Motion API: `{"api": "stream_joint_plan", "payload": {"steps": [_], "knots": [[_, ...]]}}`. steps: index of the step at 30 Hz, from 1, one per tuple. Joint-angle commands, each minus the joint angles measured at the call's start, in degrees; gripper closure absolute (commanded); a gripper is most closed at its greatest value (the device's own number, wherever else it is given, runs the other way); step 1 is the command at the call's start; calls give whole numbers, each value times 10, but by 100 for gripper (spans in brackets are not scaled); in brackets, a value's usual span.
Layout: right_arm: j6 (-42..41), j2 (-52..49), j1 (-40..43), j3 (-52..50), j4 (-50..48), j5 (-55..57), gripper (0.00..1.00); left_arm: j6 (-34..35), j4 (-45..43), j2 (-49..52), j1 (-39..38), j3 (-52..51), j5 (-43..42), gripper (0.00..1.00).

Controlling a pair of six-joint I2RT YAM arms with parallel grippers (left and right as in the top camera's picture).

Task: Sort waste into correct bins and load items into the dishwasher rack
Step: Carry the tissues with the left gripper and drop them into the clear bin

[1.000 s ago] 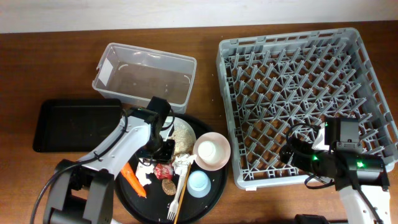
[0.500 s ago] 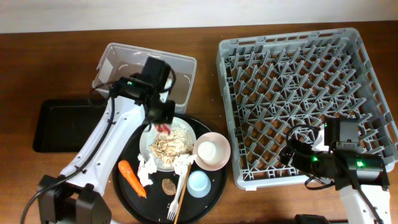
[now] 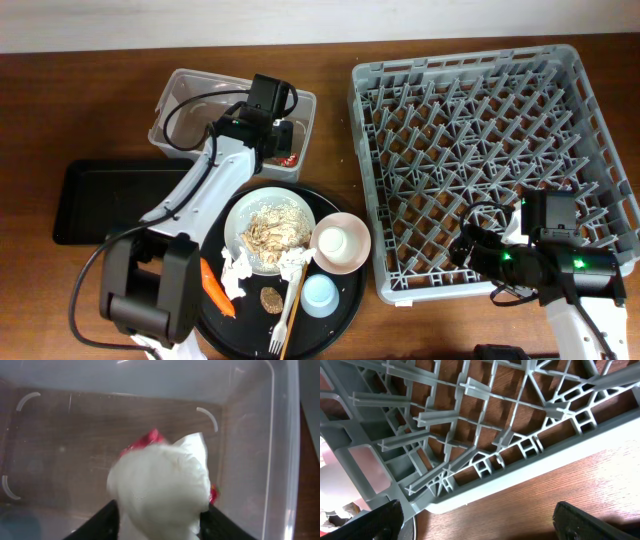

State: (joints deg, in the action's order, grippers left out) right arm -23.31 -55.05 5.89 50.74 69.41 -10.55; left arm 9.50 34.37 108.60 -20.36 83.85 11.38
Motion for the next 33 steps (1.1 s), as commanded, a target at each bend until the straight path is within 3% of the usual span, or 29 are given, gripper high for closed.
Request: {"api": "stream_joint_plan", "payload": {"steps": [1,4,8,10,15,18,21,23,24,27,29,30,33], "knots": [[6,1,-3,9,2,7,0,1,30,-48,-1,20,0,17],[6,1,-3,9,3,7,1,1,153,-127,-1,33,-30,7],[6,1,-3,9,3,7,1,11,429,-172,-1,29,-60,7],[6,1,-3,9,3,7,1,44,475,-172,-1,1,-60,7],[17,1,-3,9,5,7,0,92,426,-172,-1,-143,-88,9],[19,1,-3,9,5,7,0,105,335,-172,-1,-226,-93,11],[19,1,-3,9,5,7,0,107,259,-172,-1,-282,-118,31],[19,1,-3,9,5,7,0,108,229,-172,-1,-305,-119,52],[19,1,-3,9,5,7,0,114,226,-172,-1,-309,-118,54],[19,1,-3,9,5,7,1,119,210,-172,-1,-311,-116,81],[19,1,-3,9,6,7,0,119,194,-172,-1,-311,-116,89],[19,1,-3,9,7,7,0,119,187,-172,-1,-311,-116,99],[19,1,-3,9,7,7,0,119,188,-173,-1,-303,-116,99]]}}
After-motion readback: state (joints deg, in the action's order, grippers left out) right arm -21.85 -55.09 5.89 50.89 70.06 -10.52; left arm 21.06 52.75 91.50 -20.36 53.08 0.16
